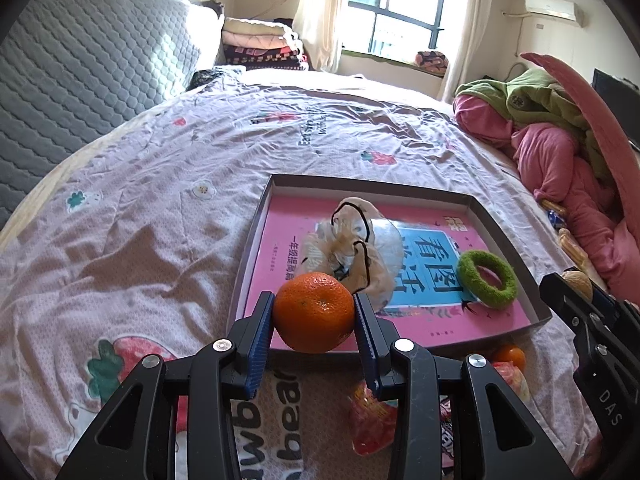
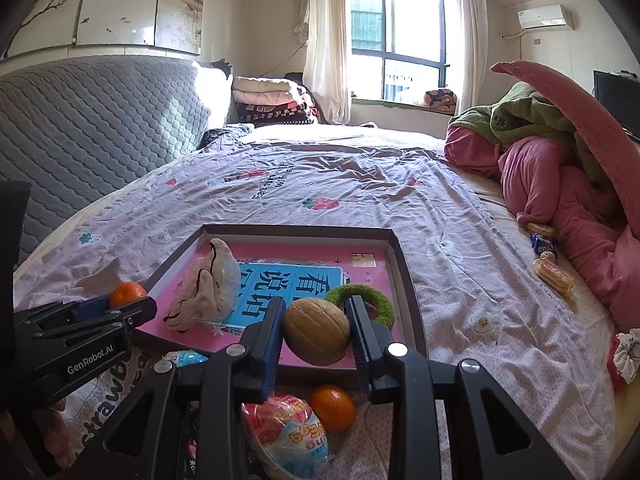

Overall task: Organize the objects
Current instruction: 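Carry the orange over the tray with the left tool while the right tool carries the ball there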

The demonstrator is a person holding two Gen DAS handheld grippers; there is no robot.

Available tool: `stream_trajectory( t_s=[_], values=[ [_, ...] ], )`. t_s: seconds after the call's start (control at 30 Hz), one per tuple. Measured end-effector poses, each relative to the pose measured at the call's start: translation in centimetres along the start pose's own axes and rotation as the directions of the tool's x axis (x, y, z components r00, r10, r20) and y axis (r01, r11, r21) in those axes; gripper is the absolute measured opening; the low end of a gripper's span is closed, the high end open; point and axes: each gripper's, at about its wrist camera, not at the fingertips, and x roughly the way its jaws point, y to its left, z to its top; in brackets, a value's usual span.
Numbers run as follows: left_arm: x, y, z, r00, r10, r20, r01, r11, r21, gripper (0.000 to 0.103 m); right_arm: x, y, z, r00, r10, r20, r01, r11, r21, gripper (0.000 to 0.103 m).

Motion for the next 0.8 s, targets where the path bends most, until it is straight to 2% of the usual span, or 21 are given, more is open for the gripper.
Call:
stream_trajectory(
  t_s=[0.47,0.8],
  values=[
    [1.8,0.3,0.8,0.999,0.045,-0.006,-0.045,0.999,0.003,0.04,0.9,0.3,0.3,1.0,0.009,-0.015,-0.009,1.0,-0.009,0.032],
    [2.8,0.4,0.8,0.998,0.063,-0.021,-0.062,0.998,0.004,0.04,2.3,0.3,1.8,1.0,0.003,-0.006,-0.004,1.0,-0.01,0.032]
  ],
)
